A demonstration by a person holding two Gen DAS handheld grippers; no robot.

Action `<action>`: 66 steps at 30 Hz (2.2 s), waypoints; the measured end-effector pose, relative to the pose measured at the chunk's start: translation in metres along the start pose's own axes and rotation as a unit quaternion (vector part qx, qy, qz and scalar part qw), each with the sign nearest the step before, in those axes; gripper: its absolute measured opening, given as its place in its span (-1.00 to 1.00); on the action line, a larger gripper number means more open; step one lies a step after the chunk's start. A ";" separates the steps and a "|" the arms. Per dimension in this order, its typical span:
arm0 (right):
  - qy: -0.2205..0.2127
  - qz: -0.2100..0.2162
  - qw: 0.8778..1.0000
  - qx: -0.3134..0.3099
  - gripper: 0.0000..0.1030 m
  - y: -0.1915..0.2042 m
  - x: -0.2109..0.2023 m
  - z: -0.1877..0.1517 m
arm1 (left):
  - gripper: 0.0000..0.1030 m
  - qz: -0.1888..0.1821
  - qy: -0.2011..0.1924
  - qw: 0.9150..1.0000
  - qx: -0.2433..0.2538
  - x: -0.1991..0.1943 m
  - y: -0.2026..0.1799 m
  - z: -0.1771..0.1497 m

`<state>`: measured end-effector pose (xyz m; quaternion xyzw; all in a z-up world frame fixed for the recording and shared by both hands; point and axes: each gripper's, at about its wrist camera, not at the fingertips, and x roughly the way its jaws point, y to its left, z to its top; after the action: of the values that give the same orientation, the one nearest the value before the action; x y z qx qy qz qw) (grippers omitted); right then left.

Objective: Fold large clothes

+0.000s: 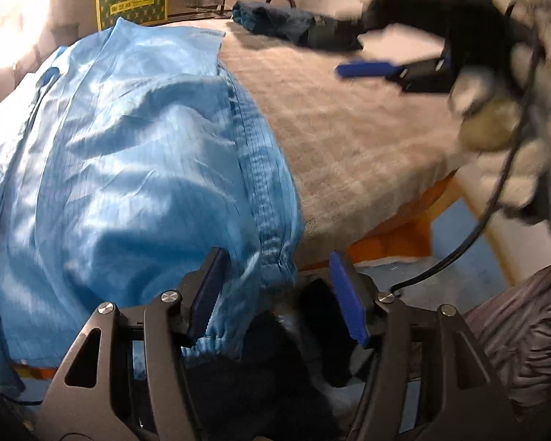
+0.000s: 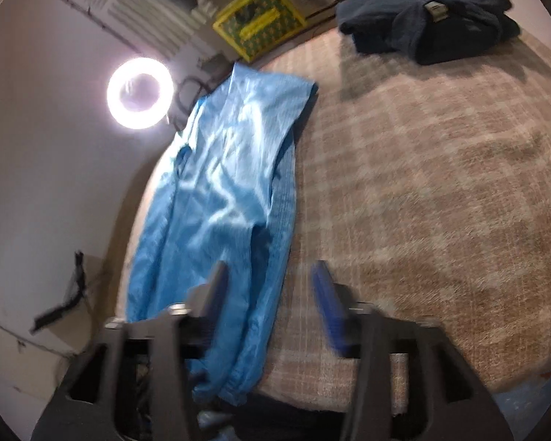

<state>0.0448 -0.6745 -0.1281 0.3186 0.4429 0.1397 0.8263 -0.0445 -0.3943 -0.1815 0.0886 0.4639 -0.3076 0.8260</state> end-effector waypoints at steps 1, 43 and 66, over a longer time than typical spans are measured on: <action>-0.005 0.005 1.000 0.005 0.09 -0.003 -0.003 0.002 | 0.17 0.015 0.003 1.000 0.005 0.005 -0.004 0.001; -0.015 -0.096 0.995 -0.032 -0.97 0.094 0.165 0.113 | -0.88 -0.176 -0.106 0.937 -0.283 -0.065 0.115 -0.005; 0.070 -0.170 0.907 -0.380 -0.97 0.285 0.348 0.006 | -0.88 -0.098 -0.098 0.903 -0.406 -0.082 0.221 -0.094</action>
<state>0.2622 -0.2821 -0.1641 -0.1100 0.4605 0.1767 0.8629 -0.0122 -0.1435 -0.1973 -0.3314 0.4713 -0.1794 0.7974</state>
